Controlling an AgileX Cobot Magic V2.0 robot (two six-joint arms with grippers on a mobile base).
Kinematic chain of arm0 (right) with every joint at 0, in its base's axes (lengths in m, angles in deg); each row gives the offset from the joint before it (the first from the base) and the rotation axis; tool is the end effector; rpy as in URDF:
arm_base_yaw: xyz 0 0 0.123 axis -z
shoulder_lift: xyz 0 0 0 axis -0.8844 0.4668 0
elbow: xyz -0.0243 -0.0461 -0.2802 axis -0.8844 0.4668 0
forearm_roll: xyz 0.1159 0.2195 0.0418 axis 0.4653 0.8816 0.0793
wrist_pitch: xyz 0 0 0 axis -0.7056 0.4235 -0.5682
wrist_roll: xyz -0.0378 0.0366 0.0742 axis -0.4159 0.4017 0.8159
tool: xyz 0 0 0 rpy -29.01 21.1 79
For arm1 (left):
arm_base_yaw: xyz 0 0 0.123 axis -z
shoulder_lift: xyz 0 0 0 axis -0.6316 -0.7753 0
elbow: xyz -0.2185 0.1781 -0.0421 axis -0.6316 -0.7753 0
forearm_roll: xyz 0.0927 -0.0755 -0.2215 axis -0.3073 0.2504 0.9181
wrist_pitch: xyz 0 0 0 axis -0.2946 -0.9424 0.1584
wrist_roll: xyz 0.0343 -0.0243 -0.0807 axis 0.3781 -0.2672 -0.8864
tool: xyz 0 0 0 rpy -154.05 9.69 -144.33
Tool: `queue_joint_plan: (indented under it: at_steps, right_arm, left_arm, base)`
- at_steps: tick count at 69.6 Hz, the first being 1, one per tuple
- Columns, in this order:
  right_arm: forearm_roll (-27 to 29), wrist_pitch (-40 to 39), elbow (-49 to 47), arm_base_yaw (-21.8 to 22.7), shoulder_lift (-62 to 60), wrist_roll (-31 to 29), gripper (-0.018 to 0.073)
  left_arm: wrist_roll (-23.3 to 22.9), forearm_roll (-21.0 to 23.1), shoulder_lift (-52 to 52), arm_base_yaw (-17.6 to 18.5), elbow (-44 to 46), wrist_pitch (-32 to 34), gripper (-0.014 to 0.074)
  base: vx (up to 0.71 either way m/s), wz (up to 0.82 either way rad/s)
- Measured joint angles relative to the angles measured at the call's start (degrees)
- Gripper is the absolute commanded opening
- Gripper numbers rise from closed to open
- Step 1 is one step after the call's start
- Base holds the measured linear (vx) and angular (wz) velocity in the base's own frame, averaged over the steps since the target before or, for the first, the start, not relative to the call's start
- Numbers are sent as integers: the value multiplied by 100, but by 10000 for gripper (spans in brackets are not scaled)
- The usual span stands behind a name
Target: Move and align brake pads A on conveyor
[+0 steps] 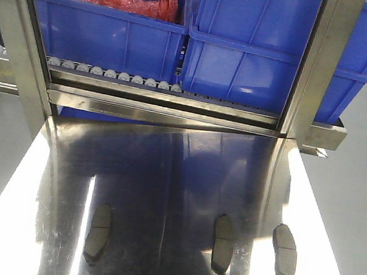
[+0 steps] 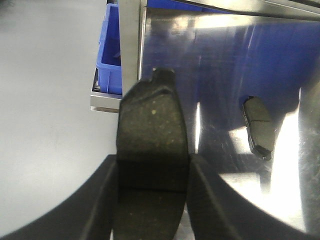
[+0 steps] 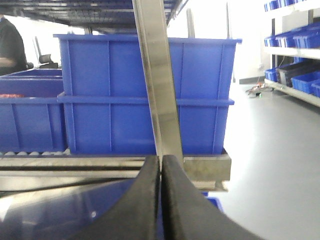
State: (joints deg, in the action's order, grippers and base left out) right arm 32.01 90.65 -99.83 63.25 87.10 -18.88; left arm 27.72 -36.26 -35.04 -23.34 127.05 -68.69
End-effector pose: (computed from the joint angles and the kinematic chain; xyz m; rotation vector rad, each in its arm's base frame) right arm 0.0412 -0.0019 0.2620 0.1058 1.5041 0.0645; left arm 0.0359 0.0086 0.3224 -0.0981 2.2212 -0.0758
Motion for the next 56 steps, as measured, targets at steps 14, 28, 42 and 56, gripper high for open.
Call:
queue_joint_plan:
  at_steps: [14, 28, 42, 56]
  right_arm:
    - [-160, 800, -916, 0, 869, 18, 120]
    - [-160, 1100, -1729, 0, 2011, 24, 498]
    - [-160, 1381, -2372, 0, 3137, 24, 726]
    - [-150, 2205, -3185, 0, 4504, 24, 706]
  left_arm:
    - [0, 0, 0, 0, 0, 0, -6]
    - [0, 0, 0, 0, 0, 0, -6]
    - [0, 0, 0, 0, 0, 0, -6]
    - [0, 0, 0, 0, 0, 0, -6]
  base:
    - [0, 0]
    - [0, 0]
    - [0, 0]
    - [0, 0]
